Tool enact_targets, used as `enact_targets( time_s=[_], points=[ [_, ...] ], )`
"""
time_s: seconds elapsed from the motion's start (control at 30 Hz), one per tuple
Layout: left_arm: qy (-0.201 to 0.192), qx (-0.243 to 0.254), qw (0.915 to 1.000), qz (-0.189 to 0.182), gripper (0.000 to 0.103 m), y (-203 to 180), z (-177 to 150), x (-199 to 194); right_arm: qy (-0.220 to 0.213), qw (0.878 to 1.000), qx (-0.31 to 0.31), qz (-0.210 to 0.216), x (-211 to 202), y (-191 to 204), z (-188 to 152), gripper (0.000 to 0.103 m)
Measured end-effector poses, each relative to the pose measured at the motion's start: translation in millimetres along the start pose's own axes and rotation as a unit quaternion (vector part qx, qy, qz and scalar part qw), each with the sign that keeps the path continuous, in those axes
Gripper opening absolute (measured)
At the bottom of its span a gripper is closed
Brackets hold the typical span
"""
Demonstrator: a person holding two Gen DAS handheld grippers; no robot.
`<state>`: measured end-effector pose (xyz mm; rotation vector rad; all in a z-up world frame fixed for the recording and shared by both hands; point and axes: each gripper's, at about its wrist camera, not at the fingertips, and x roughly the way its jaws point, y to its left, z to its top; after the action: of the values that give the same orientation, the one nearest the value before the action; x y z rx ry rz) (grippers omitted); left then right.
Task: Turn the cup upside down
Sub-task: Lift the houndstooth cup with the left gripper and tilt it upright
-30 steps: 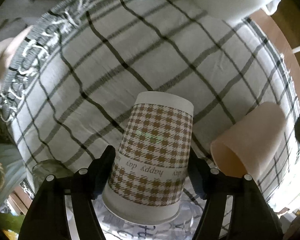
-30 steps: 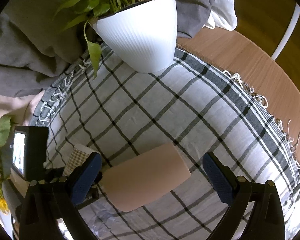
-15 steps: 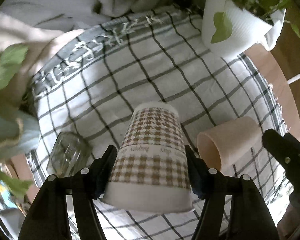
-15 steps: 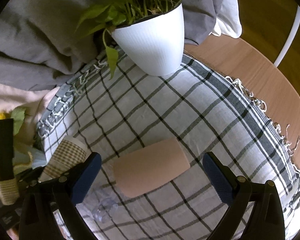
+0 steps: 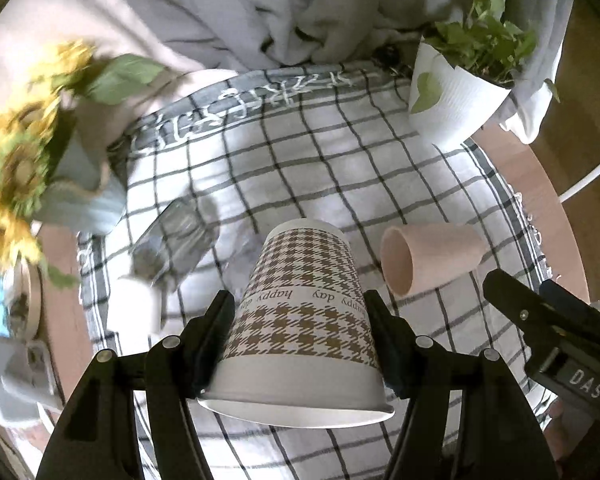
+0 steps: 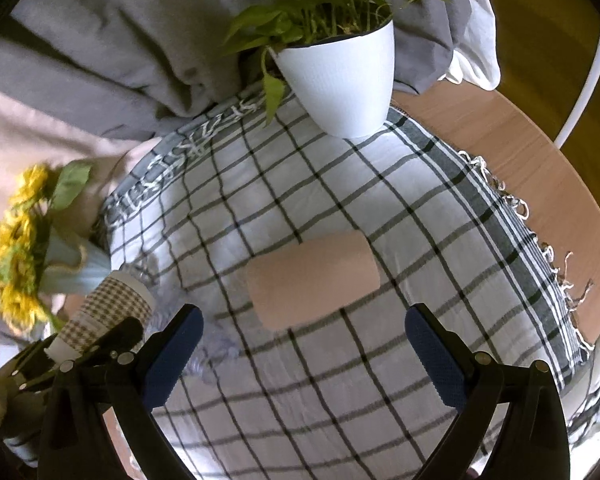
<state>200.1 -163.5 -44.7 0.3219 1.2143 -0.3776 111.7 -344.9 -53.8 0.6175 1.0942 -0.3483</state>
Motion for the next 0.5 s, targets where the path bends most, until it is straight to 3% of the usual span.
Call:
enact_targets(
  time_s=[0.23, 0.5],
  points=[
    [0.019, -0.055, 0.9982, -0.016, 0.065, 7, -42, 3, 0.028, 0.999, -0.034, 0.003, 0, 1, -27, 0.102],
    [0.058, -0.111, 0.9917, -0.028, 0.065, 10, -85, 36, 0.066, 0.995, -0.077, -0.014, 14, -4, -54, 0.102]
  ],
)
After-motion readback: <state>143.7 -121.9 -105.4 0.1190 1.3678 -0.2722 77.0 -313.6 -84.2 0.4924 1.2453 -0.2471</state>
